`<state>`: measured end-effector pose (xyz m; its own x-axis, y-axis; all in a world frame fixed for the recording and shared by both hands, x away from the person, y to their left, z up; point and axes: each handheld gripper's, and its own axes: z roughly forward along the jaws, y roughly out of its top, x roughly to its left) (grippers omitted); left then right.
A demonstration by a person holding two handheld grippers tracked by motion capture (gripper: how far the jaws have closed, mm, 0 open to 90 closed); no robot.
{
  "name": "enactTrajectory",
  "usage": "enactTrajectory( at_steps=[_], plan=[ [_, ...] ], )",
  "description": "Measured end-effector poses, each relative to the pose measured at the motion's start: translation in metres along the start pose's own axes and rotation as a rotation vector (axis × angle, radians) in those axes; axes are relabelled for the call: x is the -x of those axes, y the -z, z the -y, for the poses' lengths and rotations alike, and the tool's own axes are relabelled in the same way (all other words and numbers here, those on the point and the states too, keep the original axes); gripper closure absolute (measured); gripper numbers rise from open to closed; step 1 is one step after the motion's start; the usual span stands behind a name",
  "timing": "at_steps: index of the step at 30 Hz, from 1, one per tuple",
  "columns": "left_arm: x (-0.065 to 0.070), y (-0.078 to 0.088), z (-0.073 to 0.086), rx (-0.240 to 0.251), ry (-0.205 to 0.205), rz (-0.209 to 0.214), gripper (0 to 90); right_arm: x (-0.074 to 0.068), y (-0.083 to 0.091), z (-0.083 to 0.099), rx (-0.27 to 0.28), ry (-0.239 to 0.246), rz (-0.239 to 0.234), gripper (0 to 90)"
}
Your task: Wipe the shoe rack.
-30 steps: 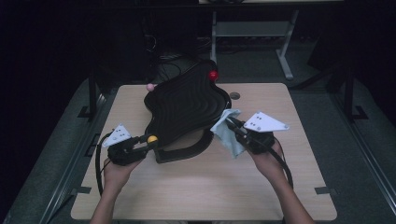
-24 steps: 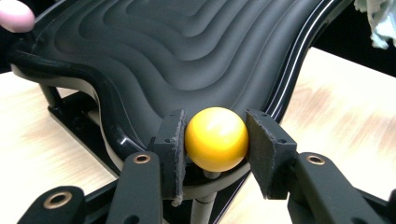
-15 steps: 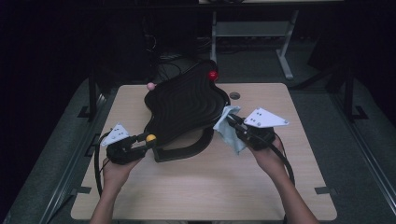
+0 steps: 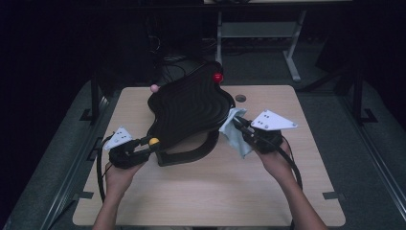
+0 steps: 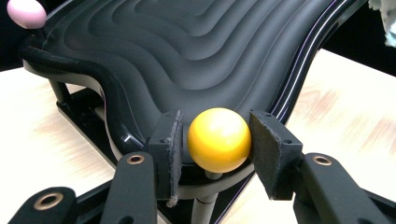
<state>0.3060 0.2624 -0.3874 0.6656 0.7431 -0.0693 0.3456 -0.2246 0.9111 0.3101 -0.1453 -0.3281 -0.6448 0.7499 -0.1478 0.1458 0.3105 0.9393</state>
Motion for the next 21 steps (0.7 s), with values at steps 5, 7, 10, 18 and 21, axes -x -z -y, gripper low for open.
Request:
enactTrajectory(
  at_steps=[5, 7, 10, 18, 21],
  plan=[
    [0.000, 0.001, 0.000, -0.006, -0.009, 0.004, 59.4, 0.008, -0.002, -0.004, -0.001, 0.004, 0.011, 82.3],
    [-0.001, 0.001, 0.000, -0.006, -0.011, -0.003, 59.3, 0.008, -0.005, -0.005, -0.003, 0.005, 0.005, 82.3],
    [-0.005, 0.004, 0.000, -0.009, 0.000, -0.033, 56.3, 0.002, -0.005, -0.004, 0.004, -0.004, -0.014, 82.3],
    [-0.012, 0.010, 0.001, -0.015, 0.025, -0.076, 54.4, 0.002, -0.008, -0.004, 0.014, -0.002, -0.036, 82.3],
    [-0.014, 0.012, 0.001, -0.014, 0.025, -0.101, 58.6, 0.012, -0.011, -0.007, 0.021, -0.017, -0.027, 82.3]
  ],
)
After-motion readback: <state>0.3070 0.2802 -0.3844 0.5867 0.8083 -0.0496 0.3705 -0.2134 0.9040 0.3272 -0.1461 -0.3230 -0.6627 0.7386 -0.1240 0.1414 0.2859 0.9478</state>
